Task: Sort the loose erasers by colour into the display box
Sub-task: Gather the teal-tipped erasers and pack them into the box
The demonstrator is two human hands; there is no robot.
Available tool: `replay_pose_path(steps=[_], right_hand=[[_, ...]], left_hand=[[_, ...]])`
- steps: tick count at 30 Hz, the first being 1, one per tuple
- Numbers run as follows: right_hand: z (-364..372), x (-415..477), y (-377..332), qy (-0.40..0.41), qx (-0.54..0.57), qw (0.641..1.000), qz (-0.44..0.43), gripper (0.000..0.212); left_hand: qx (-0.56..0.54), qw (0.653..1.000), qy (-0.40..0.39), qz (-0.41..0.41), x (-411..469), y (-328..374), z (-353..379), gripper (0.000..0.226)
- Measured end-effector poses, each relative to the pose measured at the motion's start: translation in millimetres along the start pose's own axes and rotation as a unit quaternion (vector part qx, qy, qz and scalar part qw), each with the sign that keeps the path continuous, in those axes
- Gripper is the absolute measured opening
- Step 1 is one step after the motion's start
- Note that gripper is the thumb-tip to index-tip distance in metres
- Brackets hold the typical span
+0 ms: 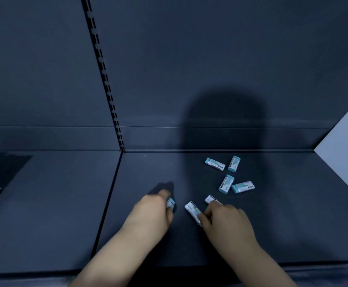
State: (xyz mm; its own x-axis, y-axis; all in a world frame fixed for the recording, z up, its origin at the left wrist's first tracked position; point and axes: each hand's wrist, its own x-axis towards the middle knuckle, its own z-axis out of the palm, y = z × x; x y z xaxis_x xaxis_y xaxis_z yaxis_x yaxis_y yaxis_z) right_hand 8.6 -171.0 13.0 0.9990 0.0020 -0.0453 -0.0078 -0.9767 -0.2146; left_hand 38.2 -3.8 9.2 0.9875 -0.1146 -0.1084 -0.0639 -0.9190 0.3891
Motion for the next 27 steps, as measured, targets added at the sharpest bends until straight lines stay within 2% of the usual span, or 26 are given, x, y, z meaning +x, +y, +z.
replay_pose_path(steps=[7, 11, 18, 24, 27], right_hand=[[0, 3, 3, -0.029, 0.019, 0.998, -0.044, 0.026], [-1, 16, 9, -0.04, 0.033, 0.995, -0.089, 0.028], [2, 26, 9, -0.033, 0.071, 0.985, -0.154, 0.028], [1, 33, 6, -0.056, 0.087, 0.98, -0.172, 0.031], [-1, 37, 3, -0.069, 0.104, 0.975, -0.187, 0.032]], left_hand=[[0.032, 0.999, -0.008, 0.005, -4, -19, -4, 0.018], [0.016, 1.0, -0.017, 0.021, -4, -25, -8, 0.02], [-0.013, 0.998, -0.023, 0.049, -10, -28, -14, 0.038], [0.056, 0.984, -0.105, 0.136, -3, -34, -20, 0.071], [0.081, 0.978, -0.124, 0.145, 4, -31, -20, 0.078]])
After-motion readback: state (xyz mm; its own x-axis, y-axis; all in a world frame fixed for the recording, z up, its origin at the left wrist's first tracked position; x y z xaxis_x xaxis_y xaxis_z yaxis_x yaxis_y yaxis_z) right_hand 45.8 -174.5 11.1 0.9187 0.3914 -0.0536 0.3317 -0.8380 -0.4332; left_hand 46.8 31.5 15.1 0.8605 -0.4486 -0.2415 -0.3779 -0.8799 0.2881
